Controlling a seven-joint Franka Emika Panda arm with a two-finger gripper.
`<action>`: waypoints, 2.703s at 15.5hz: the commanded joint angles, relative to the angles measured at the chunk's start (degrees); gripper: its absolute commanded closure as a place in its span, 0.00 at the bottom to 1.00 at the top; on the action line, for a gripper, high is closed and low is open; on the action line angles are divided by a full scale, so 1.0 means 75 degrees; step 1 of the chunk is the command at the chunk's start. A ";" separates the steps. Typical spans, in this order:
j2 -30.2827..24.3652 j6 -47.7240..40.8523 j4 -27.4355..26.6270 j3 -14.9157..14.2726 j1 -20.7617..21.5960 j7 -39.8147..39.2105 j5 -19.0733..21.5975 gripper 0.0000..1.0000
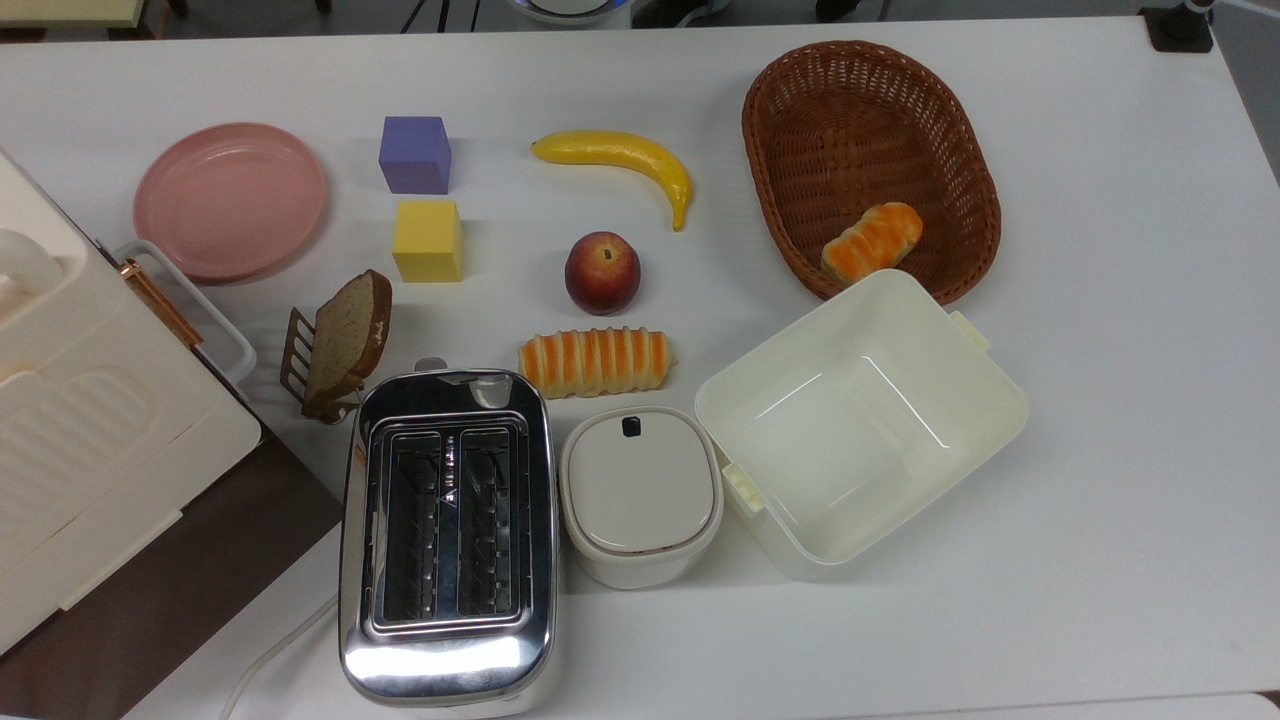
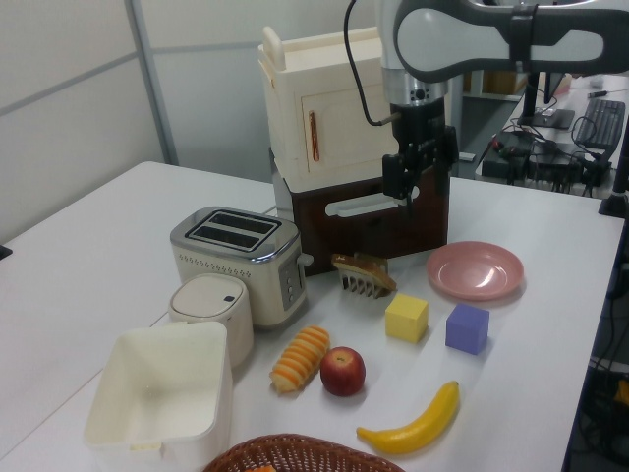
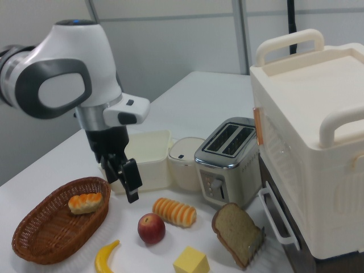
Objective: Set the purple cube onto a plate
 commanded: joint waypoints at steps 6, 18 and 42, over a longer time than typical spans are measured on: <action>-0.1140 0.0493 -0.1608 -0.0761 0.0664 -0.0180 0.0187 0.00; -0.2067 0.4780 -0.5171 -0.2248 0.1603 0.0008 -0.2060 0.00; -0.0918 0.5674 -0.5465 -0.4794 0.4088 0.0430 -0.2918 0.02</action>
